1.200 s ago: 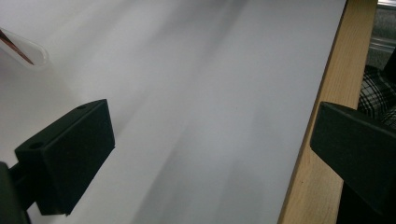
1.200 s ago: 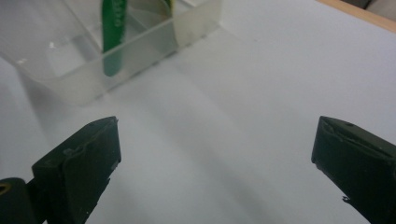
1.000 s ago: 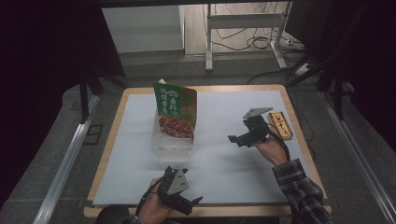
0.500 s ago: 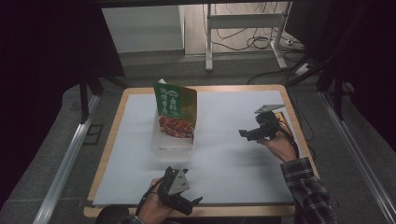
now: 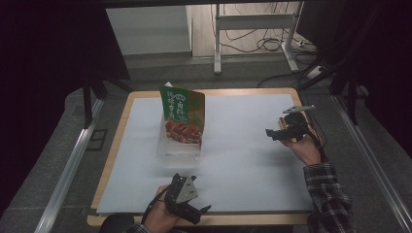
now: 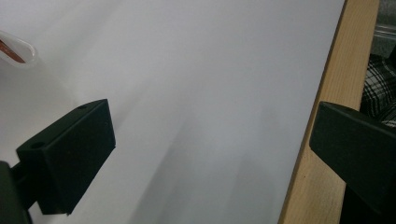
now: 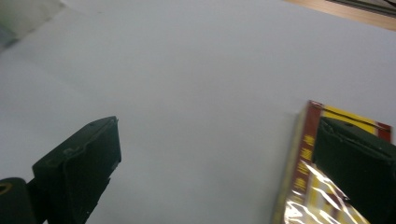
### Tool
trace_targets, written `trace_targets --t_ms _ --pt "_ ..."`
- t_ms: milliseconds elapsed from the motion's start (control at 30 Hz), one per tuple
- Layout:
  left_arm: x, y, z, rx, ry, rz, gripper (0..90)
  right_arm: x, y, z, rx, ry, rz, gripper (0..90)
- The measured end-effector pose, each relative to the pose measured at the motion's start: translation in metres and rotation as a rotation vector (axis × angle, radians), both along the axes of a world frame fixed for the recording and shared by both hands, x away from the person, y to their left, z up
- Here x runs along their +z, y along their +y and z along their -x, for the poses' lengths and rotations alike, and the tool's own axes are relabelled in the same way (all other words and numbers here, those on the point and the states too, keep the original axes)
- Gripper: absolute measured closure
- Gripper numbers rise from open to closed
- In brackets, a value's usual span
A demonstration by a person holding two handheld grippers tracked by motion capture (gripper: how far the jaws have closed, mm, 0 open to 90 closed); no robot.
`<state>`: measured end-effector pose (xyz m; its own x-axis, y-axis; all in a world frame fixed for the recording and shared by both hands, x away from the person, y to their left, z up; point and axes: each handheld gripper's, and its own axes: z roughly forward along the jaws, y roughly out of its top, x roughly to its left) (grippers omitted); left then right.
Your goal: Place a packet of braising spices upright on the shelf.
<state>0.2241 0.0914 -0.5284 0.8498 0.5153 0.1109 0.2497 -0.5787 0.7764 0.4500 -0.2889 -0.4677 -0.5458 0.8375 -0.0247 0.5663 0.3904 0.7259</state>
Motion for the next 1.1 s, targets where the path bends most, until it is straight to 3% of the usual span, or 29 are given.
trace_targets --t_ms 233,467,1100 --pt "0.000 0.000 0.000 0.000 -0.001 -0.006 0.4 -0.007 -0.019 -0.005 -0.094 -0.021 0.046 4.8" --pt "-0.001 -0.001 0.000 -0.002 -0.001 -0.008 0.4 -0.017 -0.037 -0.009 -0.166 -0.025 0.051 6.5" --pt "-0.001 -0.001 0.000 0.000 -0.002 -0.014 0.4 -0.038 -0.045 -0.019 -0.210 0.028 0.081 17.0"
